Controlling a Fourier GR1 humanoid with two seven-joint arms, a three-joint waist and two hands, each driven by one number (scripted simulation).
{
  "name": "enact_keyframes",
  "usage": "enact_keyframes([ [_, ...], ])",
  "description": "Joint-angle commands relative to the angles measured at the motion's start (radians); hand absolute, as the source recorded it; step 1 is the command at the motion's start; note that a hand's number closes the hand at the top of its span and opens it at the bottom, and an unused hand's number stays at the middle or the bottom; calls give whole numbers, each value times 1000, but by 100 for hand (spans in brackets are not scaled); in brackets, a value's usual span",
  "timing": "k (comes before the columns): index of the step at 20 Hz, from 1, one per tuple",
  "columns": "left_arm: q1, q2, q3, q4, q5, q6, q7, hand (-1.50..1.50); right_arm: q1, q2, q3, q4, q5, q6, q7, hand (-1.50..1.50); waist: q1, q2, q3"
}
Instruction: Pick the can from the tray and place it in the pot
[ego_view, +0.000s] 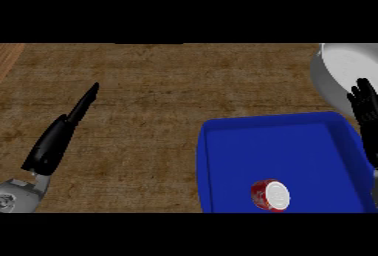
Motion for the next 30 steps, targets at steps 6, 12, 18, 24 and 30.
enact_keyframes([
  [6, 121, -183, 7, 126, 192, -21, 91, 0, 197, 227, 241, -198, 208, -339, 264, 150, -42, -16, -5],
  [12, 174, -214, 2, 145, 231, -26, 106, 0, 208, 242, 125, -302, 527, -769, 61, -150, -80, -34, -5],
  [18, 159, -218, 4, 160, 240, -59, 96, 0, 424, 354, 368, -557, 849, -872, 197, -150, -53, -25, -5],
  [24, 127, -228, 1, 146, 223, -39, 124, 0, 619, 406, 429, -660, 1011, -693, 504, -150, -46, -17, -7],
  [30, 103, -245, 10, 201, 232, -84, 90, 0, 604, 510, 525, -788, 1219, -554, 862, -150, -11, -9, -2],
])
